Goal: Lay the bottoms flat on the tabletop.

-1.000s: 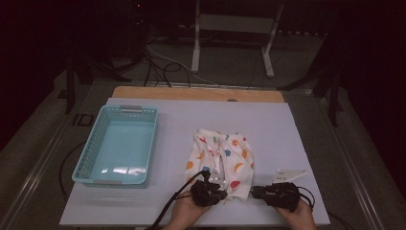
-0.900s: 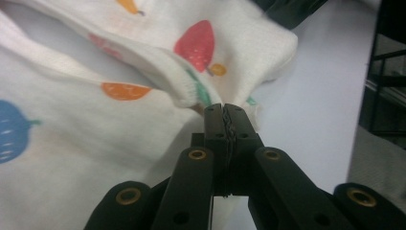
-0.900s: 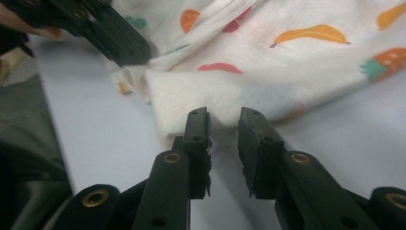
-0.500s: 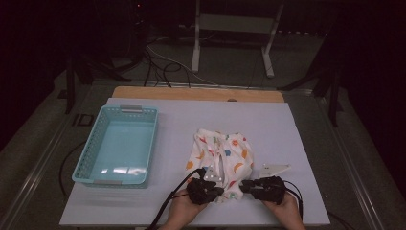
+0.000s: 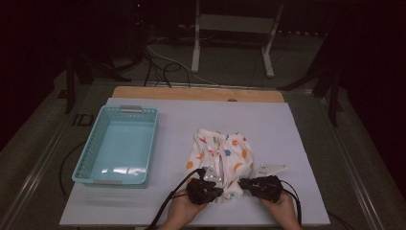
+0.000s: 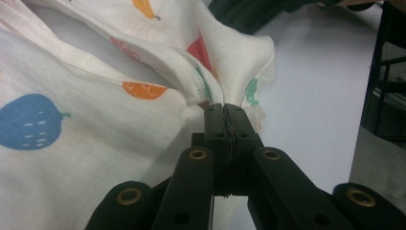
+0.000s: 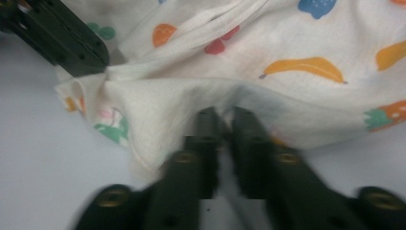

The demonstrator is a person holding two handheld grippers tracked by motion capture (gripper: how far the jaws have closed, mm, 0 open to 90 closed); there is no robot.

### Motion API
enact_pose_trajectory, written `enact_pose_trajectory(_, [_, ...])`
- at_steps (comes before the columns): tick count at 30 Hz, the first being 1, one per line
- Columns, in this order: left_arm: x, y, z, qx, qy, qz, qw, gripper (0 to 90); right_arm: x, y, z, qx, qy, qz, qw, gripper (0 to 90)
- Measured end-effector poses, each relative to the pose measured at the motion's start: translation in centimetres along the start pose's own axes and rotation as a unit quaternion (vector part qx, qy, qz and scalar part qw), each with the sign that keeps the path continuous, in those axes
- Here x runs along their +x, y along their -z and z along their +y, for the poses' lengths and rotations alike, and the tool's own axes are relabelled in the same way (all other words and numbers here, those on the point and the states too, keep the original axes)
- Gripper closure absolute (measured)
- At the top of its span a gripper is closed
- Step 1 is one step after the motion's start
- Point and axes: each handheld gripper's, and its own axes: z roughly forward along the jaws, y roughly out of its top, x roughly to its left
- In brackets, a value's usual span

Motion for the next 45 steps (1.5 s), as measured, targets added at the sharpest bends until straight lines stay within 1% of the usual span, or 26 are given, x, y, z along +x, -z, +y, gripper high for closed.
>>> enact_pose_trajectory(1, [0.0, 0.0, 0.0, -0.003, 0.001, 0.0, 1.0, 90.0, 0.0, 0.0, 0.0, 0.002, 0.006, -0.001, 1.0, 89.9])
enact_pose_trajectory(3, [0.1, 0.2, 0.0, -0.005, 0.002, 0.001, 1.0, 90.0, -0.1, 0.1, 0.1, 0.008, -0.002, 0.011, 0.9999, 90.0])
enact_pose_trajectory(4, [0.1, 0.3, 0.0, -0.004, 0.001, 0.001, 1.0, 90.0, -0.2, 0.2, 0.1, 0.011, 0.009, 0.015, 0.9998, 90.0])
enact_pose_trajectory(6, [0.1, 0.4, 0.0, -0.01, 0.003, 0.002, 0.9999, 90.0, 0.1, 0.5, 0.3, 0.008, 0.007, 0.016, 0.9998, 90.0])
enact_pose_trajectory(9, [0.3, 0.7, 0.0, -0.011, 0.004, 0.005, 0.9999, 90.0, 0.3, 0.8, 0.7, 0.003, 0.014, 0.015, 0.9998, 90.0])
enact_pose_trajectory(11, [0.6, 0.9, -0.1, -0.013, 0.006, 0.008, 0.9999, 90.0, 0.2, 0.8, 1.1, -0.002, 0.011, 0.018, 0.9998, 90.0])
enact_pose_trajectory(13, [0.8, 1.2, -0.1, -0.015, 0.008, 0.013, 0.9998, 90.0, 0.2, 0.6, 1.4, 0.003, 0.012, 0.017, 0.9998, 90.0])
enact_pose_trajectory(14, [1.0, 1.4, -0.1, -0.017, 0.012, 0.016, 0.9996, 90.0, 0.1, 0.3, 1.5, 0.002, 0.015, 0.017, 0.9997, 89.8])
enact_pose_trajectory(15, [1.2, 1.5, -0.2, -0.018, 0.016, 0.02, 0.9995, 90.0, 0.0, 0.0, 1.7, 0.004, 0.01, 0.019, 0.9998, 85.4])
enact_pose_trajectory(16, [1.4, 1.6, -0.2, -0.018, 0.019, 0.022, 0.9994, 90.0, 0.0, -0.3, 1.8, 0.007, 0.009, 0.019, 0.9997, 83.9])
enact_pose_trajectory(18, [1.7, 1.8, -0.4, -0.014, 0.02, 0.025, 0.9994, 90.0, 0.0, -0.9, 2.3, 0.012, 0.015, 0.02, 0.9996, 79.8])
enact_pose_trajectory(20, [2.0, 1.9, -0.6, -0.012, 0.022, 0.028, 0.9993, 90.0, -0.1, -1.6, 2.8, 0.012, 0.022, 0.021, 0.9995, 79.8])
enact_pose_trajectory(24, [2.6, 2.5, -0.9, -0.025, 0.039, 0.03, 0.9985, 89.7, -0.1, -3.0, 3.8, 0.025, 0.025, 0.021, 0.9992, 80.8])
enact_pose_trajectory(25, [2.7, 2.7, -0.8, -0.033, 0.047, 0.03, 0.9979, 85.7, -0.1, -3.3, 4.0, 0.026, 0.032, 0.02, 0.999, 82.2])
enact_pose_trajectory(26, [2.8, 2.9, -0.7, -0.038, 0.052, 0.025, 0.9976, 80.0, -0.1, -3.5, 4.2, 0.025, 0.03, 0.023, 0.999, 83.3])
enact_pose_trajectory(28, [2.8, 3.1, -0.3, -0.051, 0.057, 0.021, 0.9969, 72.9, 0.0, -3.9, 4.6, 0.028, 0.03, 0.025, 0.9988, 86.6])
enact_pose_trajectory(30, [2.6, 2.9, 0.1, -0.052, 0.057, 0.02, 0.9968, 62.4, 0.0, -4.3, 4.9, 0.03, 0.032, 0.027, 0.9987, 88.0])
enact_pose_trajectory(32, [2.4, 2.1, 0.5, -0.046, 0.055, 0.019, 0.9972, 60.5, -0.1, -4.3, 5.1, 0.03, 0.025, 0.033, 0.9987, 88.2])
enact_pose_trajectory(33, [2.3, 1.6, 0.6, -0.041, 0.051, 0.02, 0.9977, 60.8, -0.2, -4.3, 5.0, 0.029, 0.021, 0.034, 0.9988, 88.2])
enact_pose_trajectory(34, [2.2, 1.1, 0.7, -0.033, 0.049, 0.021, 0.9981, 64.5, -0.2, -4.2, 4.9, 0.028, 0.017, 0.036, 0.9988, 88.1])
enact_pose_trajectory(36, [2.0, 0.3, 0.8, -0.017, 0.042, 0.027, 0.9986, 75.7, -0.3, -4.0, 4.8, 0.025, 0.012, 0.035, 0.999, 87.9])
enact_pose_trajectory(37, [1.9, -0.1, 0.7, -0.006, 0.034, 0.032, 0.9989, 81.7, -0.4, -3.8, 4.8, 0.025, 0.017, 0.034, 0.999, 87.1])
enact_pose_trajectory(38, [1.9, -0.4, 0.7, 0.001, 0.029, 0.035, 0.999, 87.1, -0.4, -3.5, 4.7, 0.02, 0.014, 0.035, 0.9991, 86.2])
enact_pose_trajectory(39, [1.9, -0.6, 0.6, 0.006, 0.027, 0.042, 0.9988, 90.0, -0.4, -3.1, 4.6, 0.012, 0.012, 0.033, 0.9993, 85.4])
enact_pose_trajectory(43, [2.3, -0.7, 0.3, 0.015, 0.033, 0.055, 0.9978, 90.0, -0.3, -1.6, 4.2, -0.004, 0.01, 0.032, 0.9994, 84.0])
enact_pose_trajectory(45, [2.6, -0.5, 0.1, 0.016, 0.037, 0.056, 0.9977, 90.0, -0.1, -0.8, 3.9, -0.01, 0.011, 0.029, 0.9995, 83.5])
